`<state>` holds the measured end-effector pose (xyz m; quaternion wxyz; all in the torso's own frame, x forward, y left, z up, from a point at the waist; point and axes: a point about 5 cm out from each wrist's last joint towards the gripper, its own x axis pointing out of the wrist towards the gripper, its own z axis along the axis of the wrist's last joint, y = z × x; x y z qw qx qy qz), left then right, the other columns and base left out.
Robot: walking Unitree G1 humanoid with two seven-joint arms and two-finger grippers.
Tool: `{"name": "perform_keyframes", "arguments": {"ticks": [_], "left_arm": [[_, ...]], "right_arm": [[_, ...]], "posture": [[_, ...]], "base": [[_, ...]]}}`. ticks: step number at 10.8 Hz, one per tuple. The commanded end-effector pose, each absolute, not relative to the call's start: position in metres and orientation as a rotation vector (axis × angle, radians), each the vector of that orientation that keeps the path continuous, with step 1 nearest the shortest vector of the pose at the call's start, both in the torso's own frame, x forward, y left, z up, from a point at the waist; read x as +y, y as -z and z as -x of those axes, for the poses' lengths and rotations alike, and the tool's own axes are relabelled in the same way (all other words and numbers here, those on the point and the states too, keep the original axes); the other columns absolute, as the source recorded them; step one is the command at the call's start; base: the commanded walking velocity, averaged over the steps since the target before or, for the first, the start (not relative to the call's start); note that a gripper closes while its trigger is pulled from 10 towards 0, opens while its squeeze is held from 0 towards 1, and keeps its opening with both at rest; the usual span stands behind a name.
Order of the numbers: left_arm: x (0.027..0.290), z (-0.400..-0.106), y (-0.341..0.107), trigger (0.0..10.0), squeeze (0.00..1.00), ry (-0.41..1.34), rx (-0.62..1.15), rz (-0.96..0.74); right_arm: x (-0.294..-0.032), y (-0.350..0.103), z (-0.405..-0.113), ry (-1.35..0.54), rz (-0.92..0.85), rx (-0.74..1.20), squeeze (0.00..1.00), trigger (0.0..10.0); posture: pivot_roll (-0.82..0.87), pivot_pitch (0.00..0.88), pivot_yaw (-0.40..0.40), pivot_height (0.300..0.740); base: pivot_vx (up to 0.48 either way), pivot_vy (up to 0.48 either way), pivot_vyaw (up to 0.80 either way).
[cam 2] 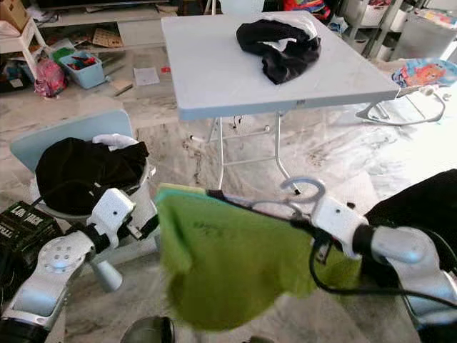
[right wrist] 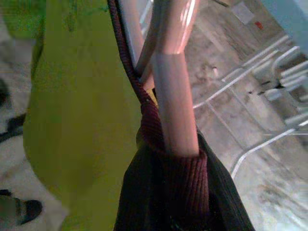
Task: Hang hanger
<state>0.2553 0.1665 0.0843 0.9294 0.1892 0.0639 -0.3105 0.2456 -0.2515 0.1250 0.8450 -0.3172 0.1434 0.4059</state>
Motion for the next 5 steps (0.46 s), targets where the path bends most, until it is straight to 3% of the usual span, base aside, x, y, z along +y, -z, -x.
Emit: {"name": "perform_keyframes", "arguments": {"ticks": [1, 4, 5], "left_arm": [[0.165, -0.255, -0.086, 10.0, 0.0, 0.665, 0.123, -0.382], [0.169, -0.258, -0.087, 10.0, 0.0, 0.711, 0.137, -0.351], [0.173, -0.264, -0.088, 10.0, 0.0, 0.707, 0.126, -0.389]], "right_arm": [[-0.253, -0.132, -0.252, -0.822, 0.687, 0.263, 0.0, 10.0], [-0.257, -0.139, -0.266, -0.778, 0.678, 0.205, 0.0, 10.0], [-0.251, -0.144, -0.263, -0.847, 0.633, 0.183, 0.0, 10.0]], "posture": [[-0.09, 0.0, -0.029, 0.74], [-0.09, 0.0, -0.031, 0.74], [-0.09, 0.0, -0.031, 0.74]], "base": [[0.0, 0.0, 0.0], [0.0, 0.0, 0.0], [0.0, 0.0, 0.0]]}}
